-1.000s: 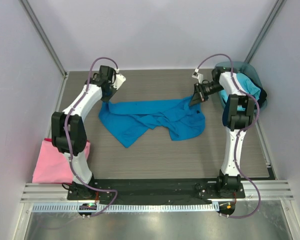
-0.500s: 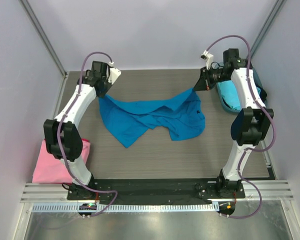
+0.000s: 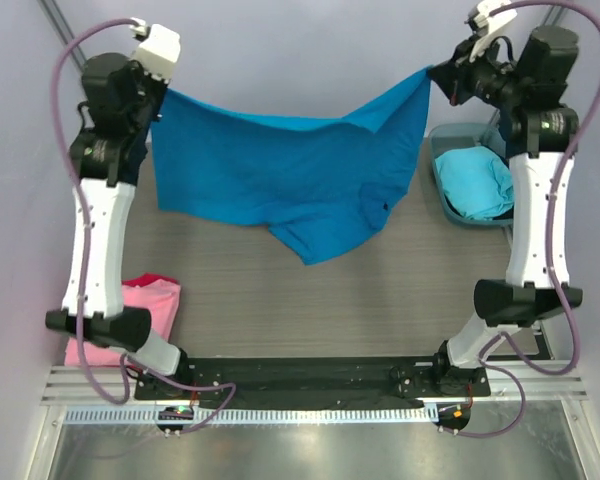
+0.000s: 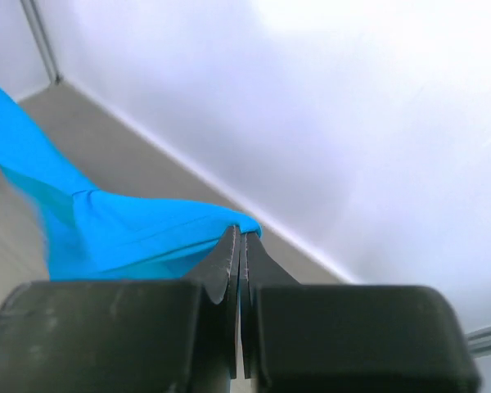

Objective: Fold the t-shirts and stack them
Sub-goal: Flatten the tshirt out, then fold the tshirt

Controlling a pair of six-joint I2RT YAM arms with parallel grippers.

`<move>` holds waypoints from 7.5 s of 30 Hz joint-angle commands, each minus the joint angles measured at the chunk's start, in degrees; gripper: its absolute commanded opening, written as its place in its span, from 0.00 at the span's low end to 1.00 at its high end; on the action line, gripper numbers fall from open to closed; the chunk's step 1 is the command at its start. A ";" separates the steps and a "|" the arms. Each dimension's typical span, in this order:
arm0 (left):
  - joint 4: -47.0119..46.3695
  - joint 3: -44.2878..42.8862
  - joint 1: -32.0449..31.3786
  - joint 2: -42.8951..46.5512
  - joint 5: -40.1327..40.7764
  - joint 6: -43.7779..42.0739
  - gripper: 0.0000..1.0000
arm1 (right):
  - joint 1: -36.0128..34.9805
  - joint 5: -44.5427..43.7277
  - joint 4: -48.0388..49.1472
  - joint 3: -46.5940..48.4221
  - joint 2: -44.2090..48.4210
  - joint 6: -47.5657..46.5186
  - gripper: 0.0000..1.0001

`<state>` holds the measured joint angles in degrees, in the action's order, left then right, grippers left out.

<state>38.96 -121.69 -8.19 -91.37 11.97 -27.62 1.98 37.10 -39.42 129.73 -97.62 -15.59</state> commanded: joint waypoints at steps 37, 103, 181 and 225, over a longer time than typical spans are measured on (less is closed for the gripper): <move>1.74 24.27 0.10 33.81 -5.20 -4.64 0.00 | 6.11 -3.97 3.37 -5.35 30.74 4.17 0.01; -16.28 14.10 2.47 -29.92 -6.60 -3.50 0.00 | -5.58 -25.06 28.96 -9.66 -30.36 -5.50 0.01; 1.90 16.59 5.72 -27.18 -9.49 8.97 0.45 | -2.77 -22.16 7.71 -31.95 -12.39 -0.32 0.36; 1.73 2.95 7.13 -45.47 -14.69 11.53 0.50 | -0.92 -27.96 6.90 -16.62 -37.20 -1.81 0.44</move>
<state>41.04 -116.07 -1.37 -135.81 -0.01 -16.67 0.93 9.72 -33.69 111.13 -134.52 -17.69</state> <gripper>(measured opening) 0.508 0.444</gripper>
